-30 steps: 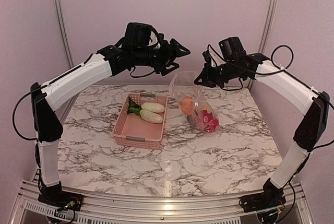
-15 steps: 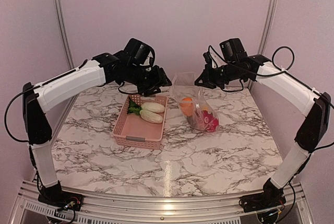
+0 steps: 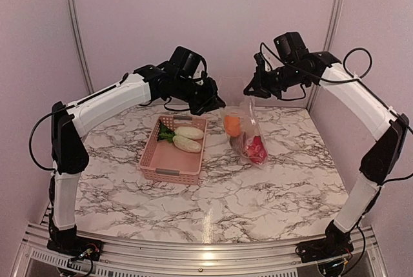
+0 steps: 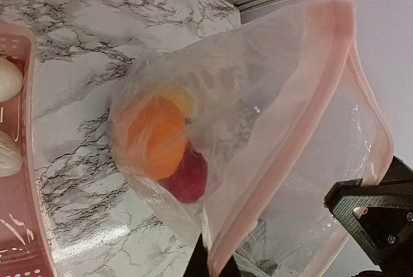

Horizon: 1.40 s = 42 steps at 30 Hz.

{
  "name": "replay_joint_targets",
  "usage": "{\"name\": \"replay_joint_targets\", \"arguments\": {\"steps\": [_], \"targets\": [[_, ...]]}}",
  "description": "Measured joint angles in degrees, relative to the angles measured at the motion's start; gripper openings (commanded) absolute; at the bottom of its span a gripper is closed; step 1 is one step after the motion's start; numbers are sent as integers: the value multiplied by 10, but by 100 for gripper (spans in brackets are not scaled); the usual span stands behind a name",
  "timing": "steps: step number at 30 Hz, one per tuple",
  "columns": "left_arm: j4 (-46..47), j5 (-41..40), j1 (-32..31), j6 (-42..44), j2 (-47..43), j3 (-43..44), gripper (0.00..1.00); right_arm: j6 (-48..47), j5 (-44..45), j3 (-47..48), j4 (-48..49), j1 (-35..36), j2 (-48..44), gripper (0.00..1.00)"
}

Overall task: Place the food in the zip-top bag and seal the zipper
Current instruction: Adjust the zipper food storage bag at the center of the board.

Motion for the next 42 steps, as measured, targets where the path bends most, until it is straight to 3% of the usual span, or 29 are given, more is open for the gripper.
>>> {"name": "replay_joint_targets", "arguments": {"steps": [3,5,8,13,23,24,26,30,33,36,42], "targets": [[41,-3,-7,-32,-13,36,0,-7,29,178,-69,-2,40,0],[72,-7,-7,-55,-34,24,0,-20,46,224,-76,-7,34,0],[103,25,-8,-102,-34,22,0,-29,43,162,-77,-21,-7,0],[110,58,-17,-130,62,106,0,-25,43,57,-84,-25,-4,0],[148,71,-23,-145,74,99,0,-40,69,98,-96,-33,-3,0],[151,71,-23,-144,74,99,4,-43,76,108,-98,-37,-4,0],[152,71,-23,-139,73,99,30,-49,90,123,-100,-46,-9,0],[130,65,-20,-102,68,98,54,-58,115,128,-98,-58,-30,0],[103,48,-16,-59,40,60,61,-61,118,66,-68,-56,-62,0],[77,29,-3,-17,-14,-21,62,-57,117,-40,-36,-47,-93,0],[12,-38,26,71,-98,-120,69,-43,108,-157,11,12,-78,0]]}}
